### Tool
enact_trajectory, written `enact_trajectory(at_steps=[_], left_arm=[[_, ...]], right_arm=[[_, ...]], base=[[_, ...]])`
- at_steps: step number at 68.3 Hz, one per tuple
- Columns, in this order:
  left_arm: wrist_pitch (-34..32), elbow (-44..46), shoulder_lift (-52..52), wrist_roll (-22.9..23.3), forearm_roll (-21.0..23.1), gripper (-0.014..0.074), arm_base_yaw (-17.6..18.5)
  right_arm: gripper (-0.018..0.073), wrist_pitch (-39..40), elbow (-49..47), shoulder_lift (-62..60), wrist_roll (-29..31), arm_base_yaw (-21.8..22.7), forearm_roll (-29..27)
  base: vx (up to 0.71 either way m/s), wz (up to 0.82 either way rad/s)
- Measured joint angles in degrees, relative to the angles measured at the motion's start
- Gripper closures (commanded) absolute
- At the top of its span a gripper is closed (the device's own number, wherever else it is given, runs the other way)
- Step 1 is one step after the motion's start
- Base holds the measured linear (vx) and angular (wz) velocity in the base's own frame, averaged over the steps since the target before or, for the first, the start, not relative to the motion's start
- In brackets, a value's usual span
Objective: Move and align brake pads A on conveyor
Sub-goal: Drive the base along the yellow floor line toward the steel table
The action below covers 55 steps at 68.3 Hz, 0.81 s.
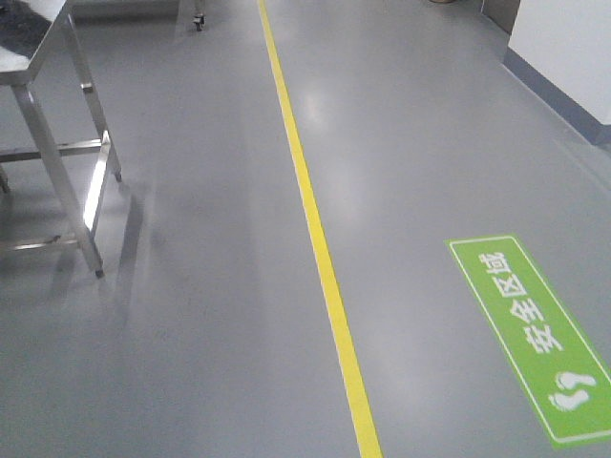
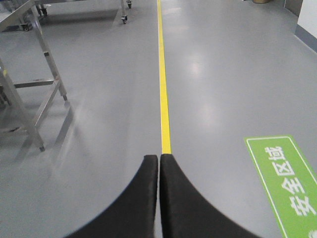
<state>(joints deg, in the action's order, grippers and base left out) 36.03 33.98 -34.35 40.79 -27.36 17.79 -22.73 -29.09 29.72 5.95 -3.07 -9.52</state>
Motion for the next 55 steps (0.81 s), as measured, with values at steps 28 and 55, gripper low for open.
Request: enact_trajectory(at_steps=[28, 55], left_arm=[[0.0, 0.0, 0.0, 0.0, 0.0, 0.0603, 0.0], [0.0, 0.0, 0.0, 0.0, 0.0, 0.0603, 0.0]], right_arm=[[0.0569, 0.0, 0.0, 0.0, 0.0, 0.0, 0.0], [0.0569, 0.0, 0.0, 0.0, 0.0, 0.0, 0.0]], base=[[0.59, 0.01], [0.59, -0.02]])
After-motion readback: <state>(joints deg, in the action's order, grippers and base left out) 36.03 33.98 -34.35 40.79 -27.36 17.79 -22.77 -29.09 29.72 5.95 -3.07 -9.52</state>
